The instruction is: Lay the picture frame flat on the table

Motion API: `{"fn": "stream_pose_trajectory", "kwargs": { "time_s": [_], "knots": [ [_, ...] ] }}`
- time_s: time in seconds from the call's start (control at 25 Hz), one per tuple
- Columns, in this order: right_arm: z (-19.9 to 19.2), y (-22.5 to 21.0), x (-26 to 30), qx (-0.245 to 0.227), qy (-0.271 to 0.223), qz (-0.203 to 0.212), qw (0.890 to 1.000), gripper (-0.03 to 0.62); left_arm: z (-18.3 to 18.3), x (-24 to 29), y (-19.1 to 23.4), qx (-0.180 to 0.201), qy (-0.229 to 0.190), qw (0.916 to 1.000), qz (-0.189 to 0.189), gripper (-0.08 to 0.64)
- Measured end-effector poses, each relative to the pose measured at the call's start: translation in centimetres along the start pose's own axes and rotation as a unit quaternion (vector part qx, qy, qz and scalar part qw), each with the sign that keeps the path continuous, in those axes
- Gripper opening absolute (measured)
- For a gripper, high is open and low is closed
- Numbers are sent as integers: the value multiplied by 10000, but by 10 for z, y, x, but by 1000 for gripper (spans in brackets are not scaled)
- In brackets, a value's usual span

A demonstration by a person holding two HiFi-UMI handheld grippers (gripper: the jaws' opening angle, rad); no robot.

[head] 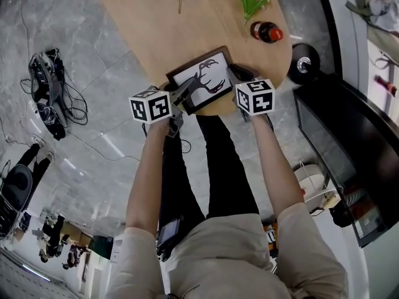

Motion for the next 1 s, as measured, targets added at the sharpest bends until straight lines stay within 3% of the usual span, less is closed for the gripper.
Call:
{"fn": "stream_pose_trajectory", "kwargs": {
  "time_s": [0.36,0.6,1.0],
  "knots": [
    [-3,-4,-5,-295,35,-423,9987,86,-13,-13,26,-638,119,9974,324,110],
    [-7,-3,-5,-434,-41,-593,9973,86,-30,-22,39,-457,202,9975,502,112],
    [-21,4,-7,-531,-208,-1099,9923,86,-55,-29,47,-204,344,9981,468,114]
  ]
}}
Point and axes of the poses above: the fingertips, and each gripper's own axes: x forward along the fingers, y to its left, z out of its top, the point moved 2 cm from there along -x, backward along the fingers, and after that the axes turned 11 degrees about z, right-handed, at the moved point
